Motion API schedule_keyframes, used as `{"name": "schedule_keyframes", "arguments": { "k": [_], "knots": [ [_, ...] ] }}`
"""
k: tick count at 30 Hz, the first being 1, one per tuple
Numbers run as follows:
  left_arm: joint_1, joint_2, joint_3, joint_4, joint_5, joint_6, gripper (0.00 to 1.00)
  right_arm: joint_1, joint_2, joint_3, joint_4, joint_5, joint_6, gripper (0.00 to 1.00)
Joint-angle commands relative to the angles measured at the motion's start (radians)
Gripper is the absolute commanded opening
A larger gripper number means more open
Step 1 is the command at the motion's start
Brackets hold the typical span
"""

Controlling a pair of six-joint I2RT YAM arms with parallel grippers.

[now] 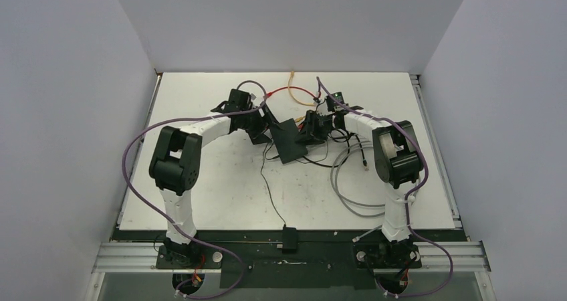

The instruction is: Pull the plug from the switch port

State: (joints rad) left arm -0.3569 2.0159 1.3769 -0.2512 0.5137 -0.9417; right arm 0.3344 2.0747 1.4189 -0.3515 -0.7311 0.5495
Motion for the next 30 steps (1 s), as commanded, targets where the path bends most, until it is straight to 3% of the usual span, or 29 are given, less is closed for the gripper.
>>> {"name": "schedule_keyframes", "arguments": {
  "k": [1,6,15,17,21,24,30],
  "knots": [
    [0.027,-0.114,-0.04,0.023,-0.011,0.038,0.7,-0.009,-0.088,0.011,0.053,-0.075,0.026,0.12],
    [0.044,-0.173,-0.075,0.06,0.003,0.063,0.73,-0.026,-0.102,0.012,0.047,-0.081,0.03,0.05],
    [0.057,-0.314,-0.089,0.051,-0.056,0.278,0.81,-0.059,-0.128,0.018,0.036,-0.104,0.032,0.05],
    [0.064,-0.372,-0.092,0.05,-0.094,0.331,0.93,-0.064,-0.136,0.021,0.028,-0.109,0.031,0.05],
    [0.092,-0.472,-0.115,0.085,-0.16,0.399,0.96,-0.073,-0.159,0.028,0.011,-0.118,0.024,0.05],
    [0.095,-0.554,-0.188,0.189,-0.179,0.474,1.0,-0.076,-0.18,0.026,-0.001,-0.125,0.016,0.05],
    [0.086,-0.789,-0.493,0.638,-0.156,0.66,0.96,-0.094,-0.211,0.025,-0.029,-0.142,0.002,0.05]
  ]
}}
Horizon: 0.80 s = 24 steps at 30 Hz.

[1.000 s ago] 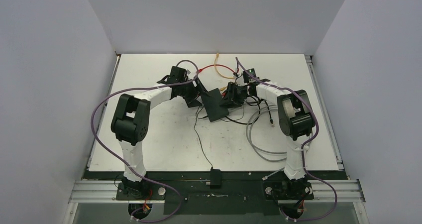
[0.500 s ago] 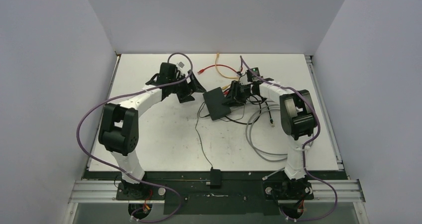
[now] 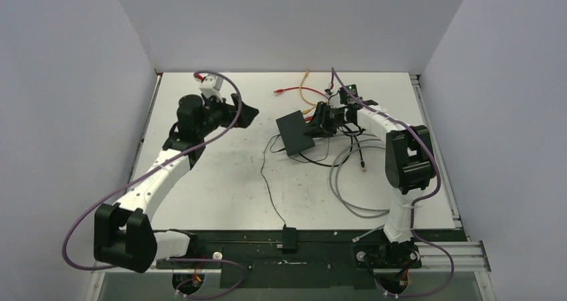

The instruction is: Pull the plug from the switch port

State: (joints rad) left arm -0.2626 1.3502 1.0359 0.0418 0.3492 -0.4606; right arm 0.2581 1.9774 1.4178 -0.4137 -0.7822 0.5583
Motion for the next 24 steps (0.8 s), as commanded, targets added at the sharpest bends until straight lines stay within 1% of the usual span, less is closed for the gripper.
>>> {"name": "schedule_keyframes", "arguments": {
  "k": [1,3,5,8,11,13,17,19,20,23,24],
  "knots": [
    [-0.008,-0.15,-0.197,0.399,0.01,0.2,0.96,-0.022,-0.119,0.026,0.028,-0.093,-0.009,0.05],
    [-0.008,-0.185,-0.25,0.452,0.04,0.253,0.96,-0.026,-0.13,0.024,0.02,-0.096,-0.015,0.05],
    [-0.01,-0.2,-0.264,0.431,0.078,0.327,0.96,-0.031,-0.141,0.024,0.01,-0.1,-0.021,0.05],
    [-0.021,-0.2,-0.258,0.354,0.141,0.444,0.96,-0.035,-0.154,0.023,-0.01,-0.102,-0.035,0.05],
    [-0.036,-0.193,-0.251,0.263,0.252,0.607,0.96,-0.038,-0.166,0.015,-0.022,-0.103,-0.048,0.05],
    [-0.066,-0.183,-0.235,0.174,0.289,0.722,0.96,-0.04,-0.172,0.007,-0.025,-0.103,-0.054,0.05],
    [-0.155,-0.13,-0.173,-0.026,0.255,0.915,0.96,-0.043,-0.181,-0.007,-0.032,-0.103,-0.059,0.05],
    [-0.2,-0.093,-0.146,-0.128,0.226,0.986,0.98,-0.044,-0.184,-0.01,-0.033,-0.106,-0.062,0.05],
    [-0.224,-0.076,-0.139,-0.152,0.203,1.023,0.99,-0.045,-0.185,-0.012,-0.035,-0.105,-0.062,0.05],
    [-0.328,-0.036,-0.15,-0.149,0.062,1.103,1.0,-0.046,-0.189,-0.013,-0.04,-0.109,-0.066,0.05],
    [-0.351,-0.025,-0.154,-0.15,0.042,1.13,0.95,-0.045,-0.189,-0.014,-0.042,-0.109,-0.067,0.05]
  ]
}}
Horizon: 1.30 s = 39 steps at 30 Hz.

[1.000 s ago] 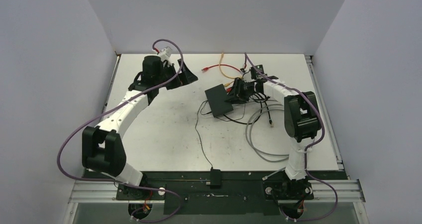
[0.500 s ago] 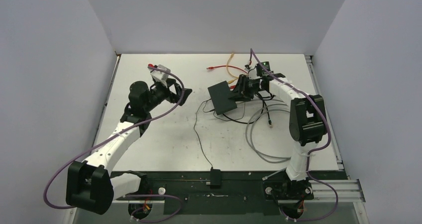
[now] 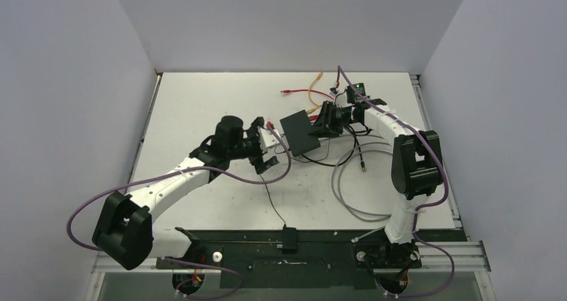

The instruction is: Pull the plug from the switch port

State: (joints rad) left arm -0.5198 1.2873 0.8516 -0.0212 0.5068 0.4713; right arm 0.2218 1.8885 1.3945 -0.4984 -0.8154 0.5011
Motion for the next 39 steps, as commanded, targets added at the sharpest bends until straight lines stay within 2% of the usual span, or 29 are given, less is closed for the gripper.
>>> {"name": "schedule_keyframes", "arguments": {
  "k": [1,8,20,29,39],
  "knots": [
    [-0.11,0.051,0.032,-0.094,-0.12,0.229,0.94,-0.01,-0.1,0.01,0.039,-0.077,-0.012,0.05],
    [-0.139,0.116,0.036,-0.03,-0.148,0.253,0.9,-0.013,-0.104,-0.001,0.037,-0.077,-0.016,0.05],
    [-0.137,0.259,0.102,0.086,-0.114,0.173,0.69,-0.014,-0.106,-0.011,0.054,-0.082,-0.002,0.05],
    [-0.138,0.347,0.172,0.093,-0.092,0.13,0.58,-0.015,-0.106,-0.016,0.068,-0.079,0.012,0.05],
    [-0.14,0.388,0.193,0.063,-0.124,0.087,0.61,-0.018,-0.1,-0.009,0.078,-0.079,0.025,0.05]
  ]
}}
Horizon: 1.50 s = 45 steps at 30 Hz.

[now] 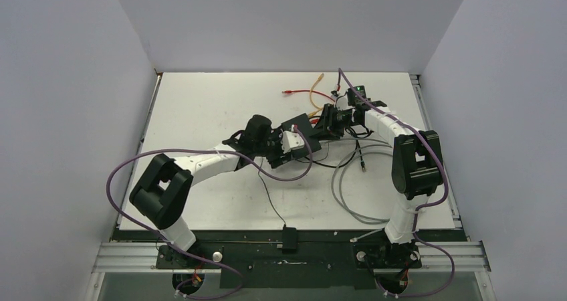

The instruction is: Pull the plug from the switch port

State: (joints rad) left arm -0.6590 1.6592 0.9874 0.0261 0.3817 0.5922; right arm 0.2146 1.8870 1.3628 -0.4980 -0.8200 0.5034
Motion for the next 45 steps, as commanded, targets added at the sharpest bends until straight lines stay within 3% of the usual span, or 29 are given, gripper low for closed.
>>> {"name": "schedule_keyframes", "arguments": {
  "k": [1,4,8,11,15,20,23,45],
  "knots": [
    [-0.001,0.021,0.061,0.006,-0.013,-0.037,0.62,-0.012,-0.097,0.022,0.079,-0.074,0.023,0.05],
    [-0.001,0.031,0.065,-0.002,-0.056,-0.052,0.68,-0.012,-0.095,0.021,0.079,-0.074,0.023,0.05],
    [-0.002,0.047,0.065,0.011,-0.065,-0.055,0.63,-0.013,-0.095,0.021,0.083,-0.074,0.025,0.05],
    [-0.002,0.065,0.083,0.008,-0.063,-0.057,0.51,-0.014,-0.097,0.02,0.083,-0.074,0.027,0.05],
    [-0.002,0.097,0.137,-0.061,-0.047,-0.054,0.23,-0.015,-0.098,0.02,0.084,-0.073,0.028,0.05],
    [-0.002,0.106,0.154,-0.088,-0.046,-0.067,0.12,-0.017,-0.098,0.019,0.085,-0.071,0.029,0.05],
    [-0.002,0.093,0.142,-0.092,-0.046,-0.062,0.0,-0.02,-0.098,0.015,0.087,-0.071,0.029,0.05],
    [0.014,-0.075,-0.01,-0.128,-0.069,-0.025,0.0,-0.036,-0.1,0.011,0.089,-0.061,0.015,0.05]
  ]
}}
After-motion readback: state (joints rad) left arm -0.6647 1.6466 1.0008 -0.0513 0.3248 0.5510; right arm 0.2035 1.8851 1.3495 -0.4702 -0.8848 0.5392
